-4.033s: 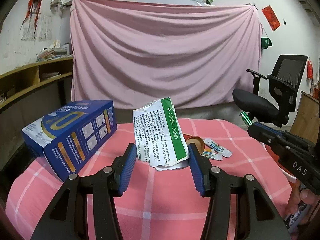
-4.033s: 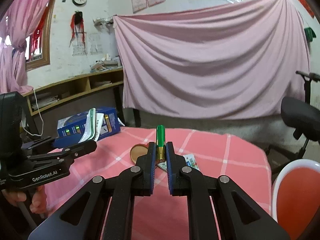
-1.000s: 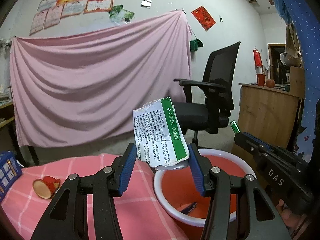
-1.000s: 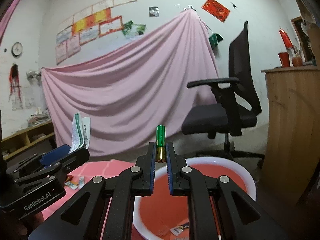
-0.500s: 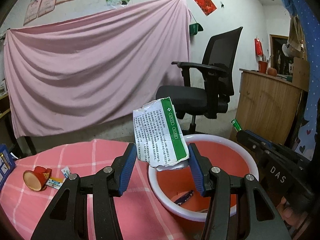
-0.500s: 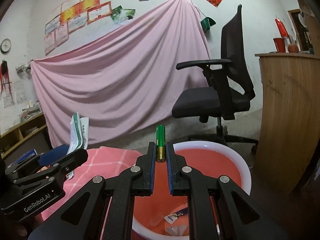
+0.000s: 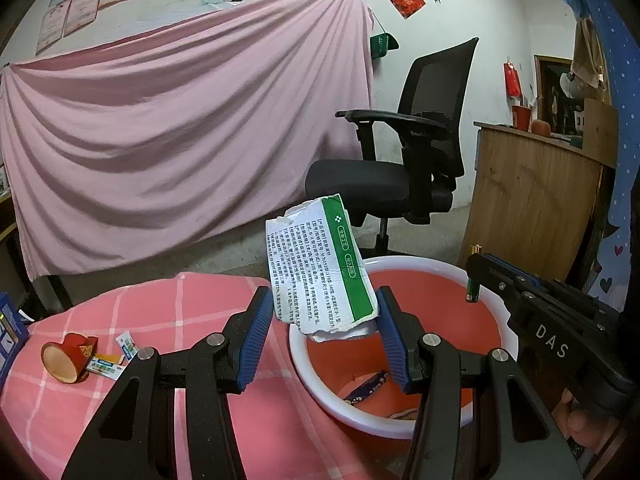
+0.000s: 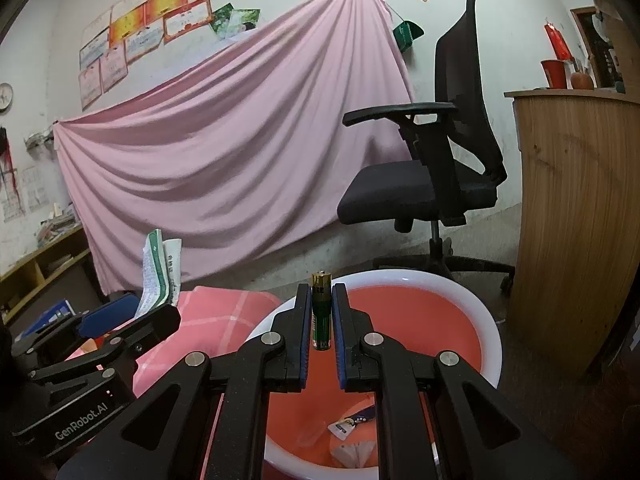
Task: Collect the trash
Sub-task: 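Carry the white packet and green pen over the bucket with both tools, then open both tools to drop the packet and pen into the bucket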
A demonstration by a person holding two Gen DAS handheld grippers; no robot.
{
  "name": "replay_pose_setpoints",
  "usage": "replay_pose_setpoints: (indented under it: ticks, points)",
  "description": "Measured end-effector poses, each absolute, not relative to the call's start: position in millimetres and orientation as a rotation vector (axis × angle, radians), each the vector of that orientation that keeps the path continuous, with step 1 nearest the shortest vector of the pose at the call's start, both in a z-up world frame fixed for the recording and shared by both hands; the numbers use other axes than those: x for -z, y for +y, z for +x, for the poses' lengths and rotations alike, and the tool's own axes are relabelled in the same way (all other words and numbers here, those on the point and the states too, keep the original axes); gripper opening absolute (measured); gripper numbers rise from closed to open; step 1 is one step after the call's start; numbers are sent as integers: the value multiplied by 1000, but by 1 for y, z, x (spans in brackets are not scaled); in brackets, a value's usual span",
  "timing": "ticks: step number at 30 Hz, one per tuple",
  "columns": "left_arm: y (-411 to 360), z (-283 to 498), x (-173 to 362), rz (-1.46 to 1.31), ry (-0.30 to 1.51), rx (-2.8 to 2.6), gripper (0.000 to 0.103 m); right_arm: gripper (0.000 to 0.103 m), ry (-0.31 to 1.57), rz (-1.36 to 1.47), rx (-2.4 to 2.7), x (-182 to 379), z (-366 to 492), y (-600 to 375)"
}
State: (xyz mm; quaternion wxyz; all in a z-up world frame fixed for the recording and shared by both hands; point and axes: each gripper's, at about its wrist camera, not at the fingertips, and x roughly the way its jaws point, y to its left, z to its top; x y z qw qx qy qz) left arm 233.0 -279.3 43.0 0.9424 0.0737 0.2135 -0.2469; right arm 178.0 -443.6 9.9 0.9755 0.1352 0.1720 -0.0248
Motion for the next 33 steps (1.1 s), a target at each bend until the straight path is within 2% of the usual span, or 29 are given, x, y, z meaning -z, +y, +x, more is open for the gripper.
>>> replay_pose_setpoints:
  ticks: [23,25,27,33]
  points:
    - [-288,247,-32,170,511,539,47,10,408,321,77,-1,184,-454]
    - [-288,248,-31,171,519,544,47,15,409,325,85,-1,183,-455]
    - [-288,249,-31,172,528,545,47,26,405,332,91,0,182,-457]
    - [-280,251,-31,132,559,536,47,27,405,344,105,0,181,-461]
